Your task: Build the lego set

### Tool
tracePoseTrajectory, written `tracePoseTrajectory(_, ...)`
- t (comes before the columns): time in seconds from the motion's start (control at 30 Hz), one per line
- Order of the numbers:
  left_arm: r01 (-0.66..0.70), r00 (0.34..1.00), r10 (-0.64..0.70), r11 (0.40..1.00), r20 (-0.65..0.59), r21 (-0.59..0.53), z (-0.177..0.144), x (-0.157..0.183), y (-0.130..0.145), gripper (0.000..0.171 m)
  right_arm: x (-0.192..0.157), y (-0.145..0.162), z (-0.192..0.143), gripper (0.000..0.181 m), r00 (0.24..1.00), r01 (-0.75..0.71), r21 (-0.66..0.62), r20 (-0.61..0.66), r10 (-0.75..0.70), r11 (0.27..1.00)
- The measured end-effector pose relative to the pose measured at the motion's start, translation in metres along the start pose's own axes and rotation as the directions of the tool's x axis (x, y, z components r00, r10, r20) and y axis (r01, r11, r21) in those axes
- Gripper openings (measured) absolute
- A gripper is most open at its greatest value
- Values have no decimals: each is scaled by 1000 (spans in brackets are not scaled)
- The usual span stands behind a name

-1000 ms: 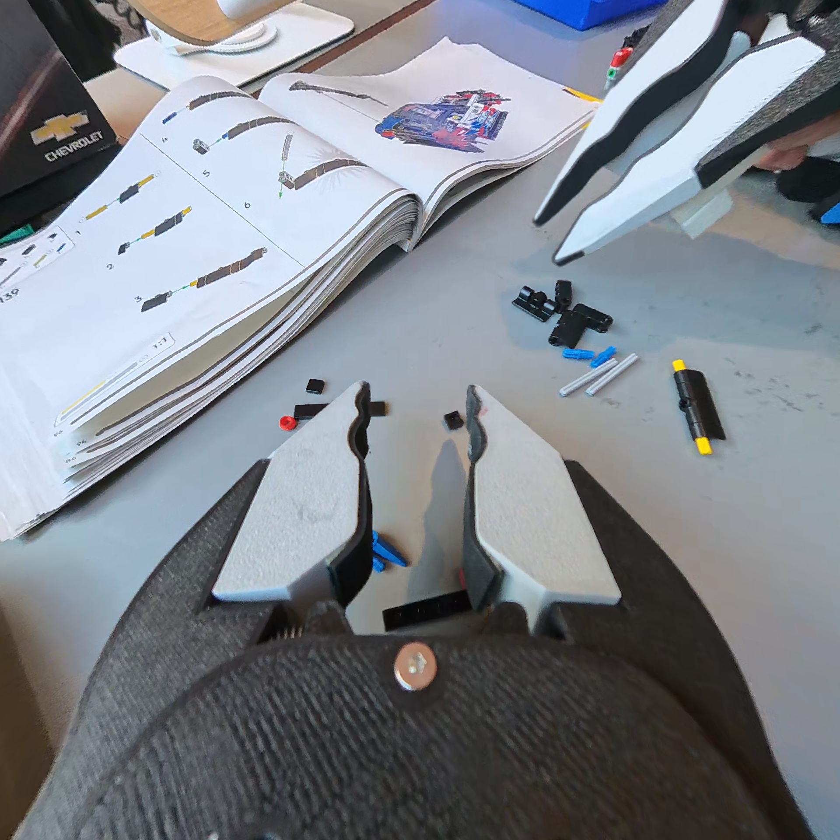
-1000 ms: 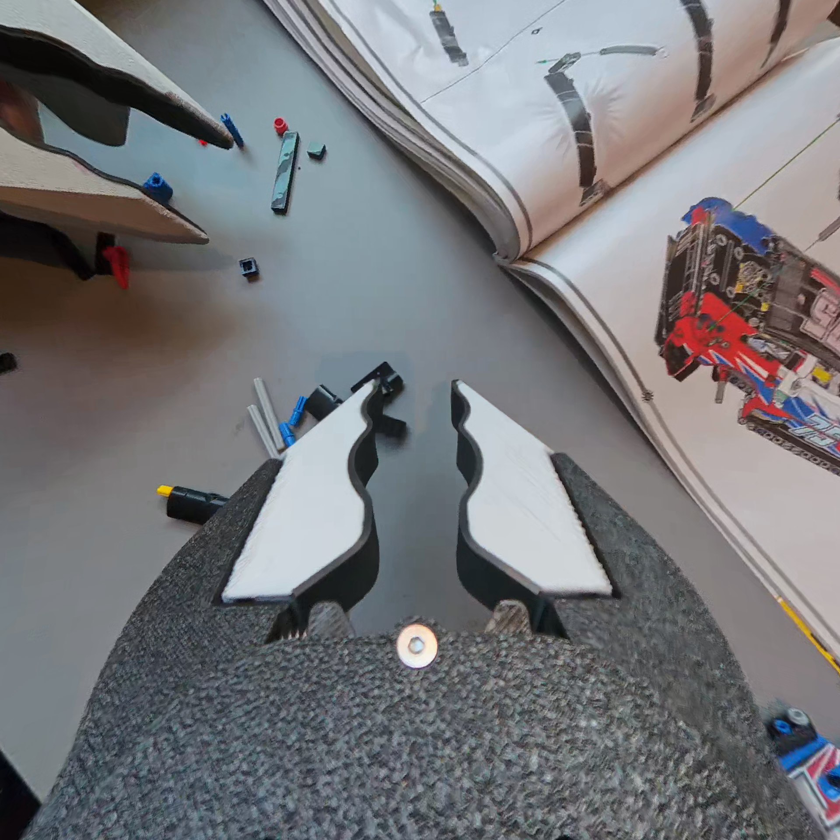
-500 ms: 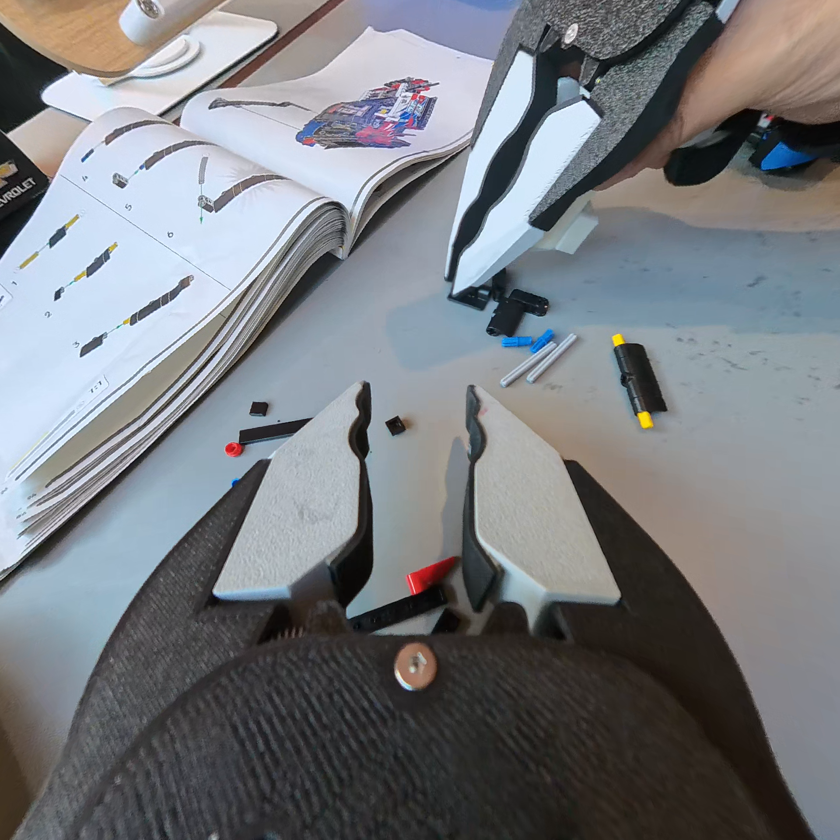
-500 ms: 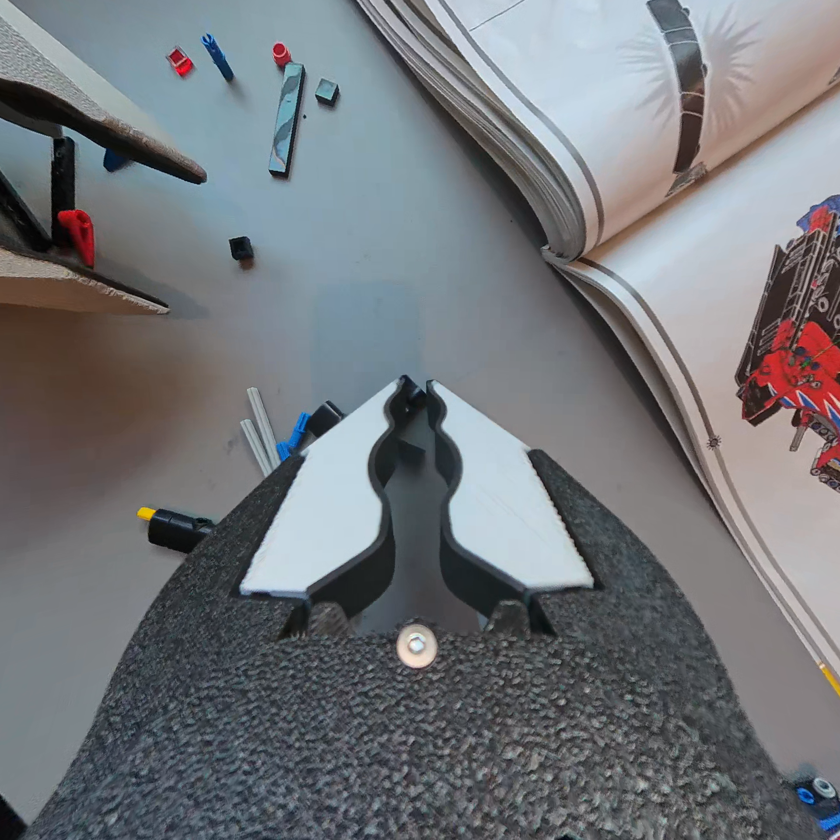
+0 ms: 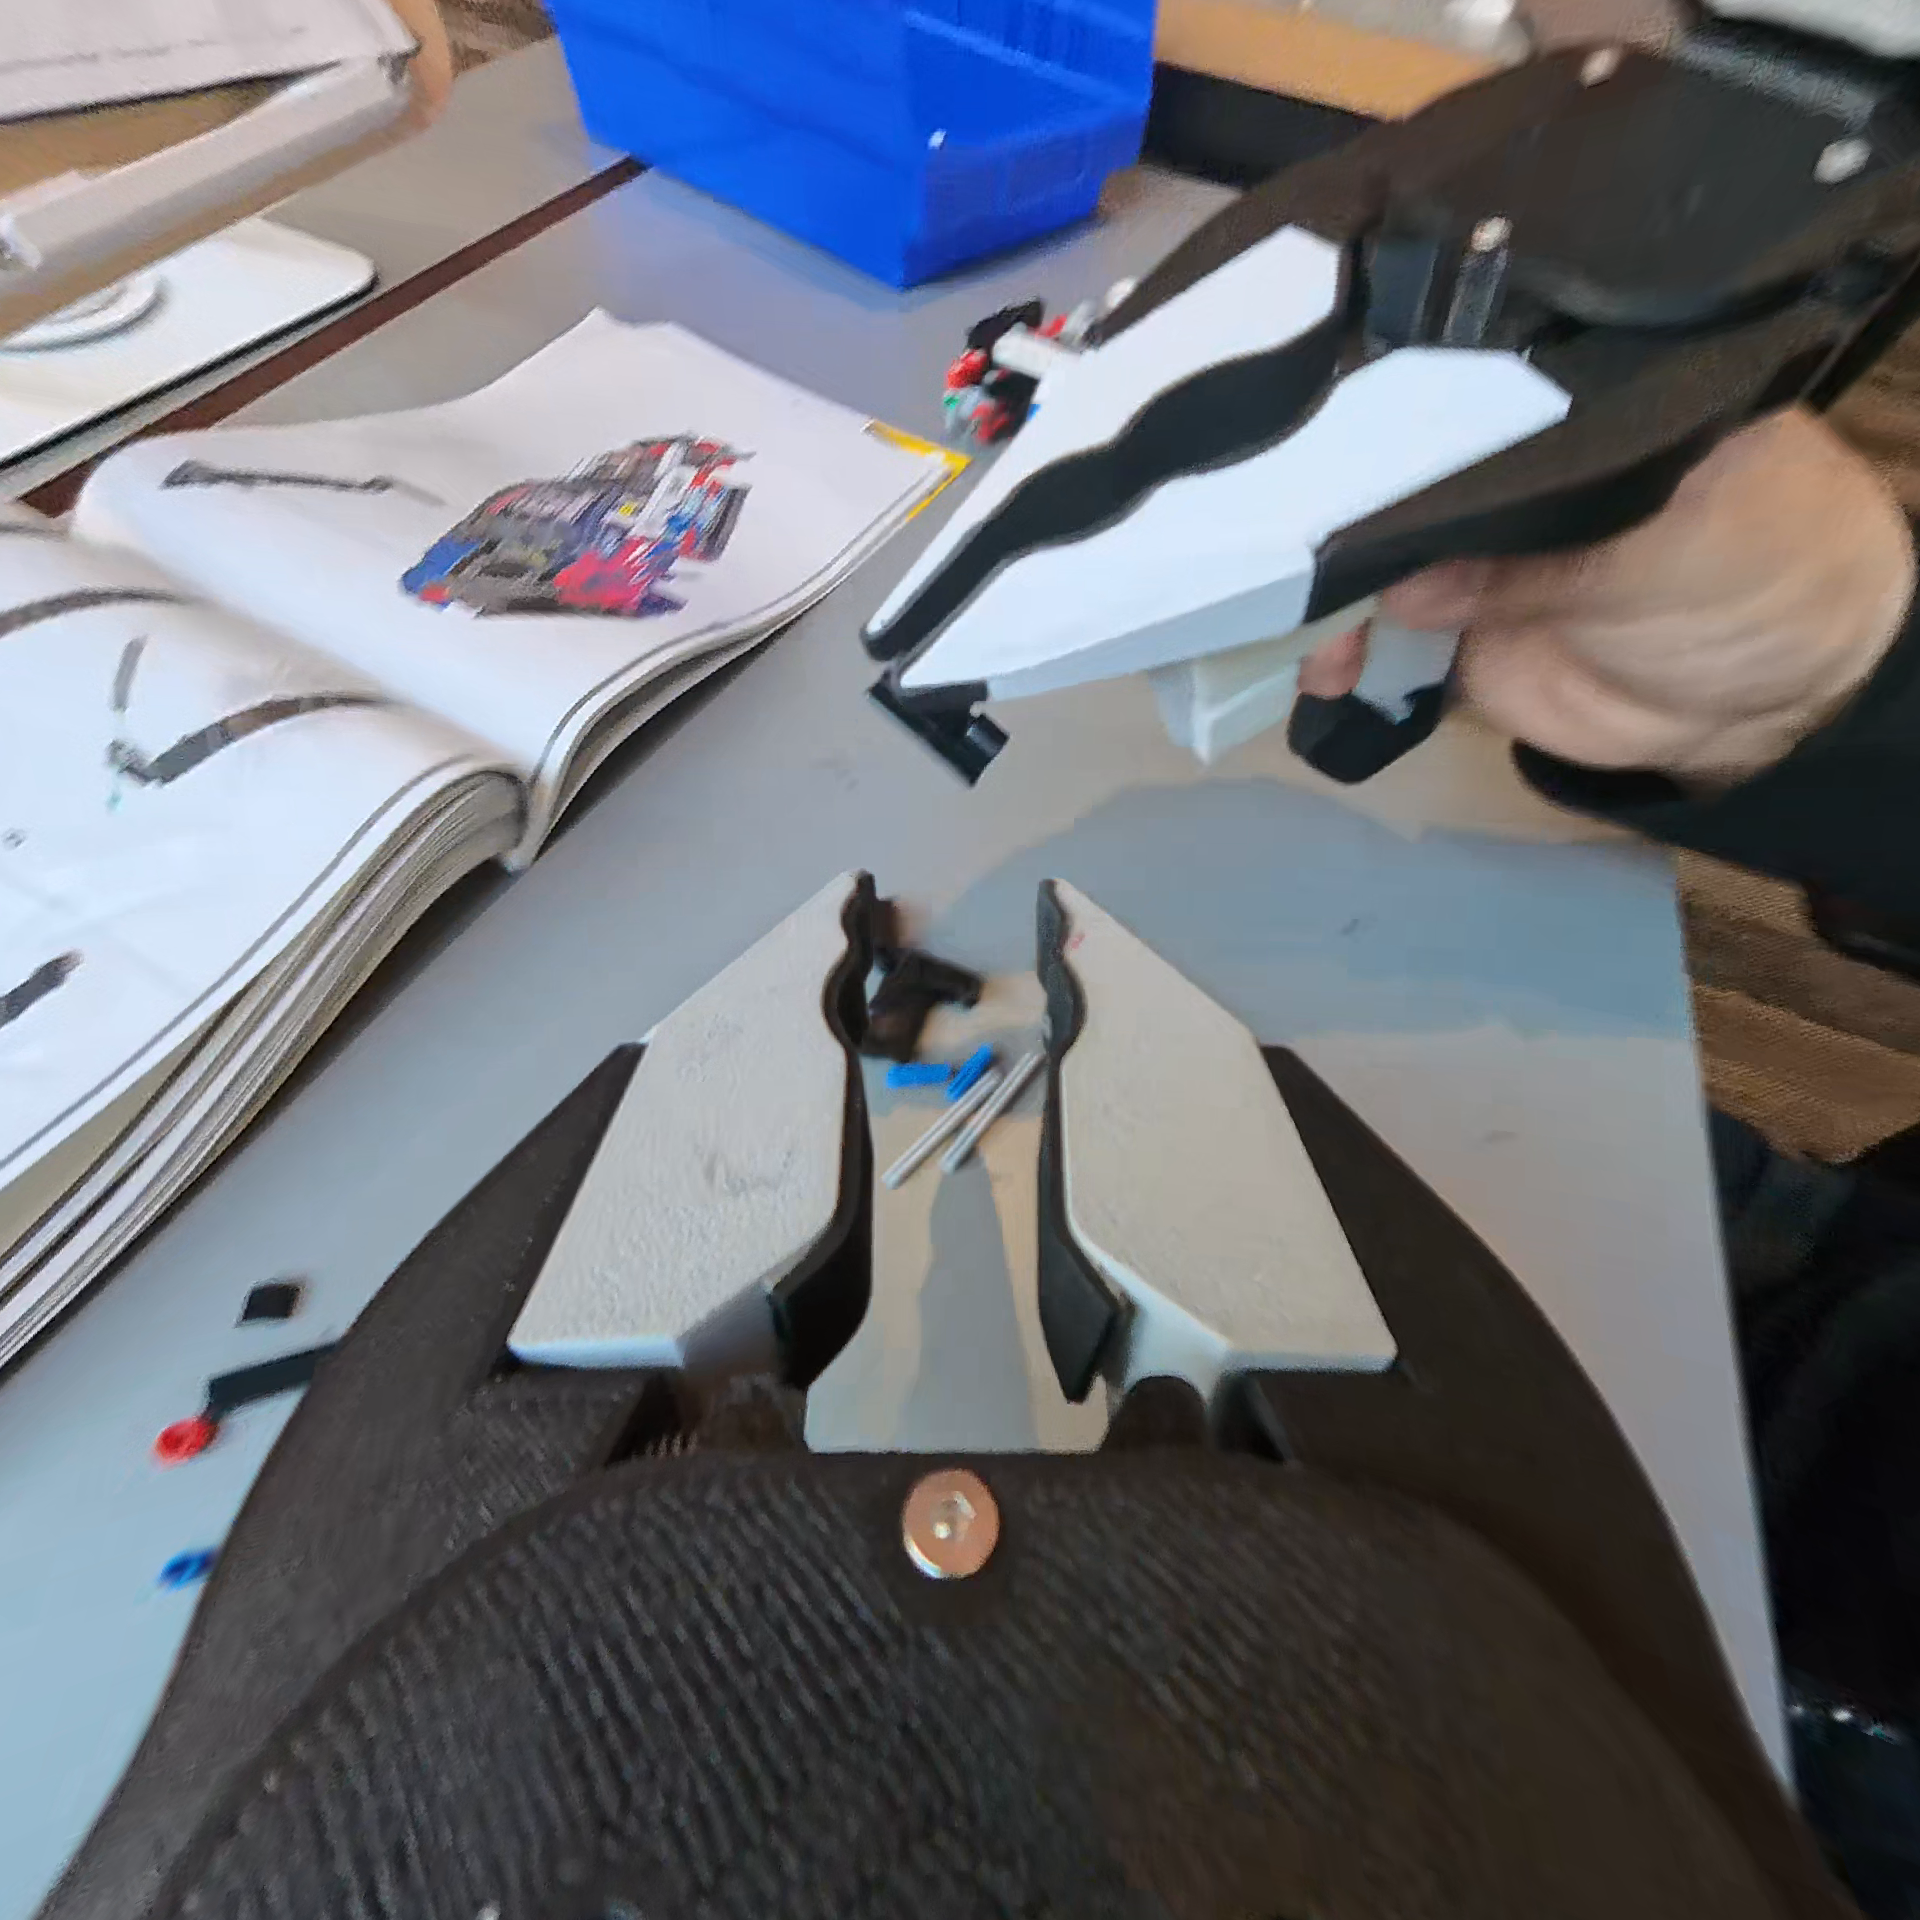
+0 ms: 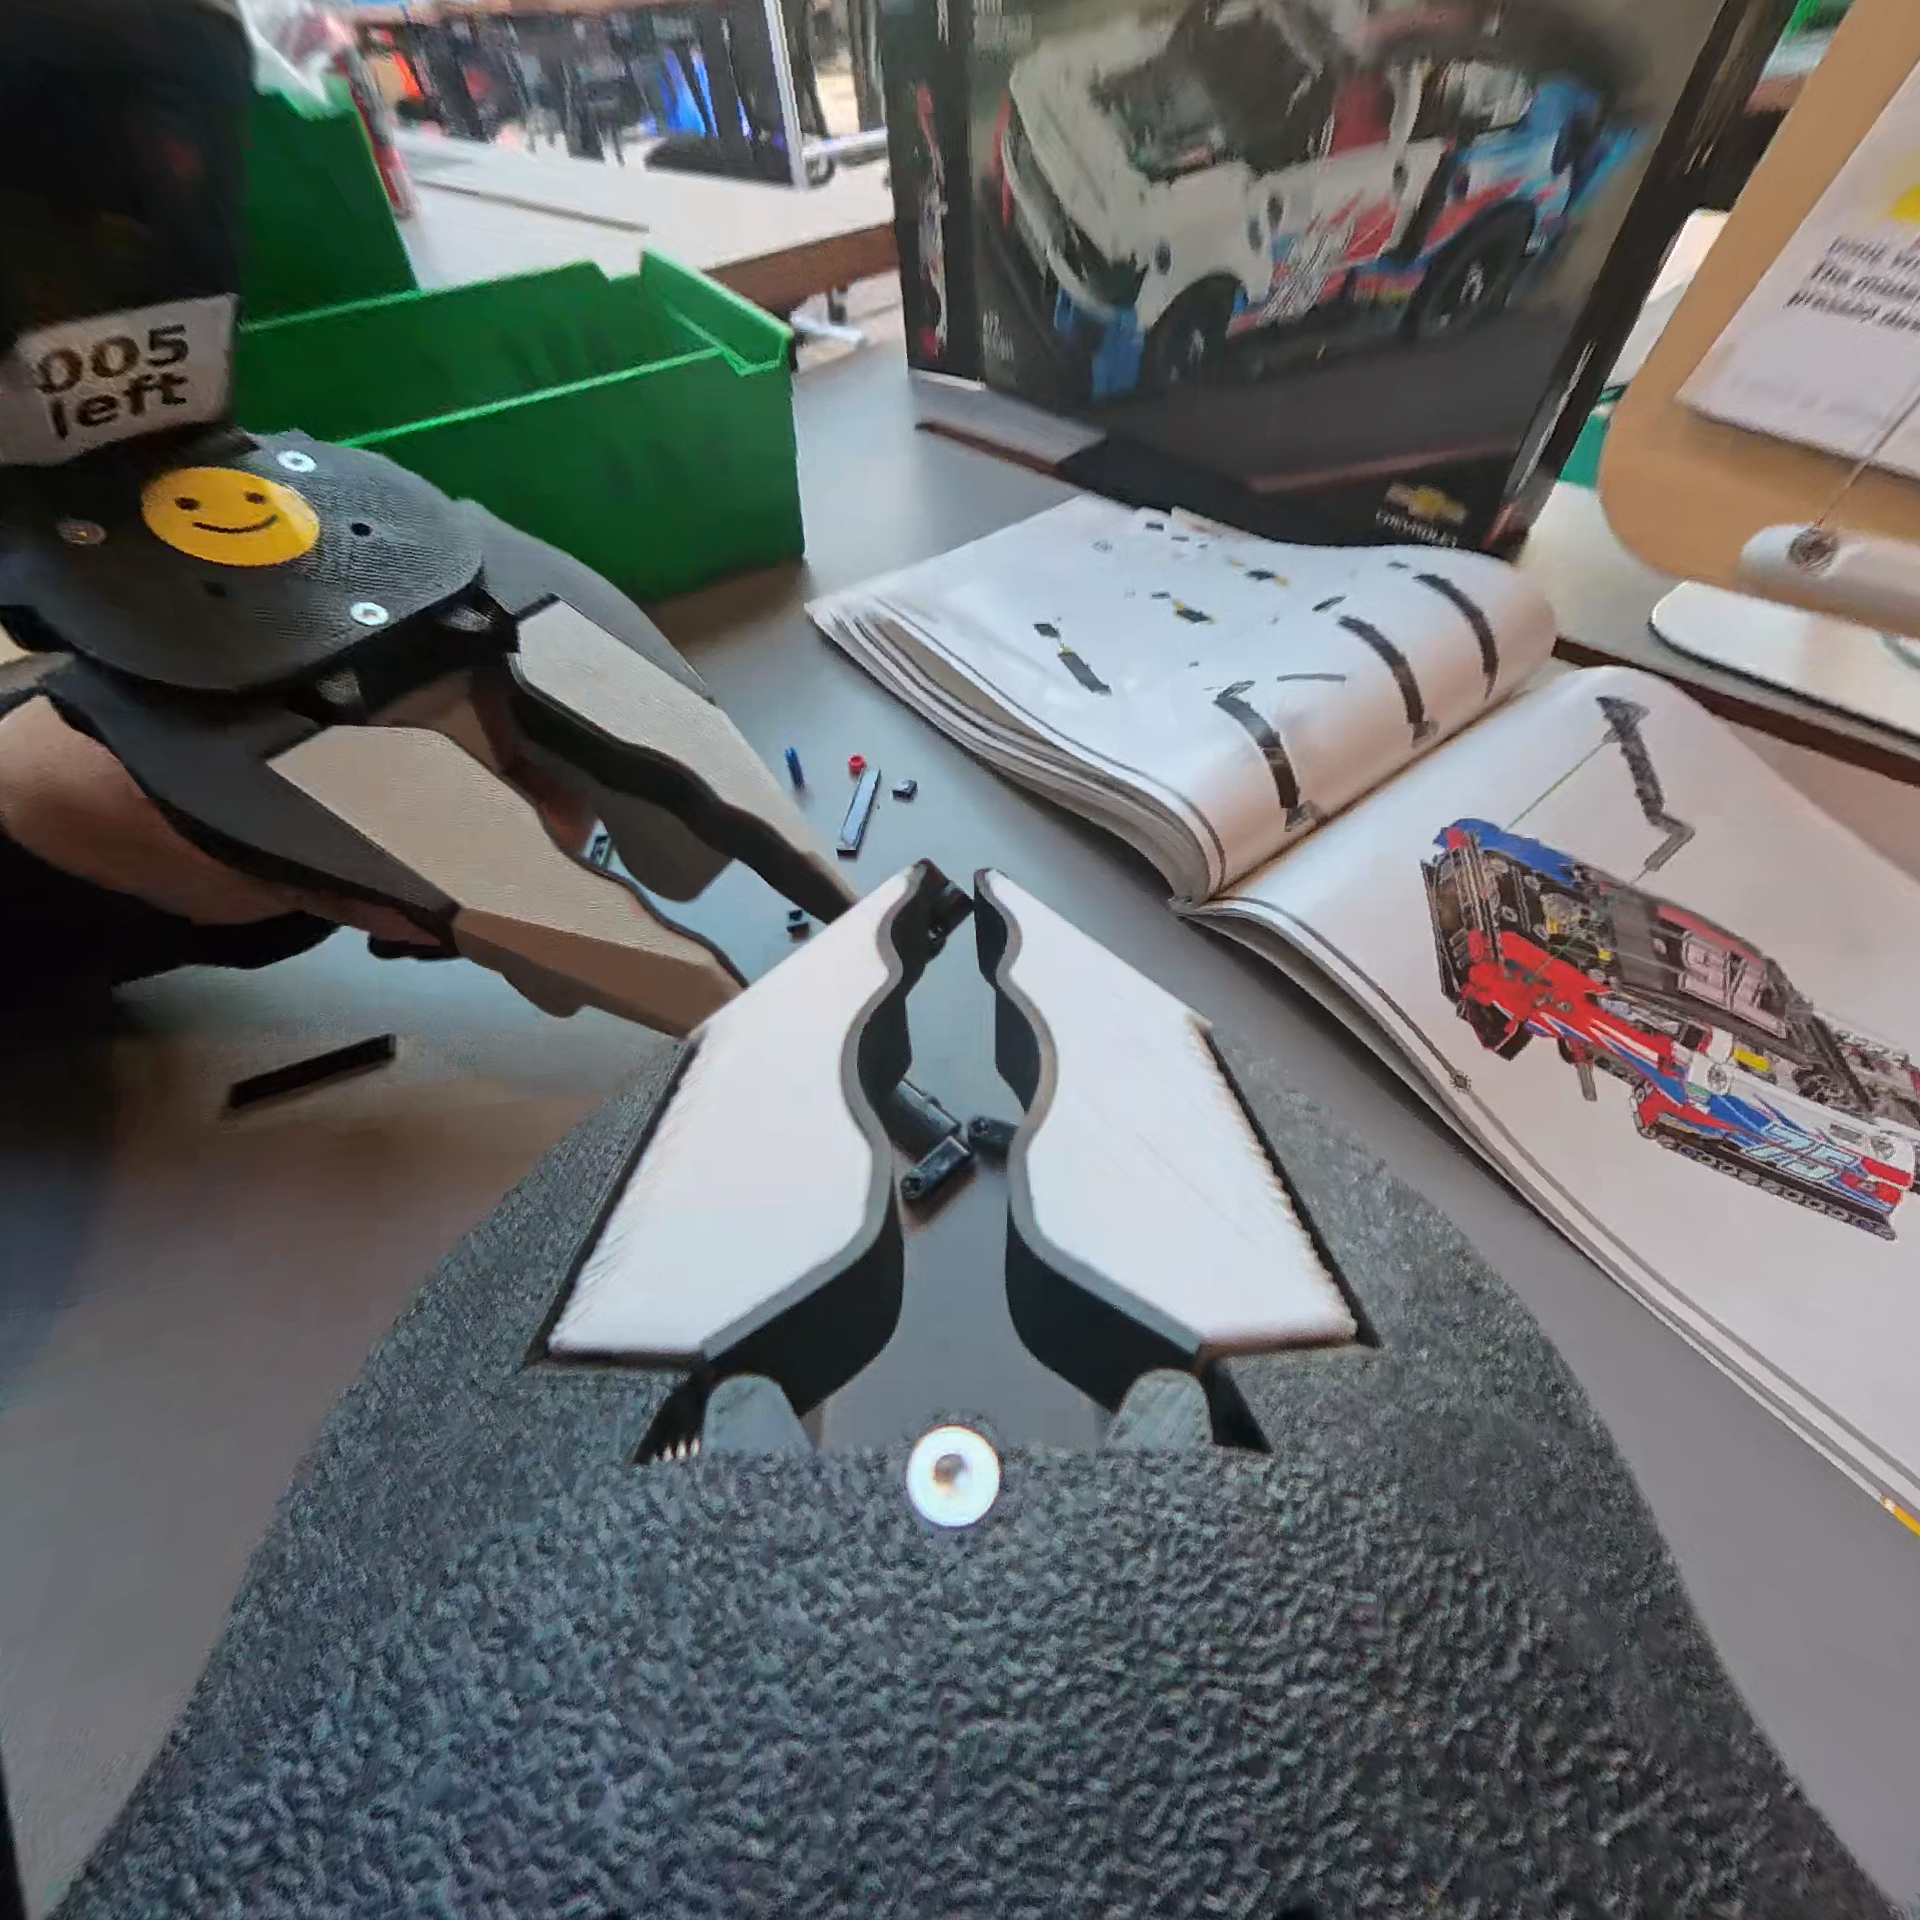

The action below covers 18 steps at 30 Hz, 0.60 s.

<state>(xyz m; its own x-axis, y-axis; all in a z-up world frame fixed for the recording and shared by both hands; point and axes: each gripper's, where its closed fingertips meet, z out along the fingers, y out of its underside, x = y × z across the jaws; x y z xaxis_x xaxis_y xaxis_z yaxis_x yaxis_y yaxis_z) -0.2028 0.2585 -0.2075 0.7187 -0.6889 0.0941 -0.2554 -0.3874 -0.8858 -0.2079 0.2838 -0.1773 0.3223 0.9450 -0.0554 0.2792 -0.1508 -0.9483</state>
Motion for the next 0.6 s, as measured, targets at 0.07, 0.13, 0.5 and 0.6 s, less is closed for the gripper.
tracePoseTrajectory(0.07, 12, 1000, -11, 999, -26, 31, 4, 13, -11, 25, -4, -2, -12, 7, 1000, 23, 41, -20, -22, 999)
tracePoseTrajectory(0.13, 18, 999, -16, 998, -28, 61, 7, 21, -19, 17, -8, -2, -21, 7, 999, 43, 74, -29, -41, 996)
tracePoseTrajectory(0.5, -221, 974, 220, 975, 43, 22, 14, 48, -18, 0, -21, 11, -58, 7, 994, 108, 128, -30, -105, 986)
tracePoseTrajectory(0.6, -507, 847, 511, 860, 145, -66, 11, 47, -11, 0, -32, 25, -66, 12, 991, 128, 71, 26, -130, 989)
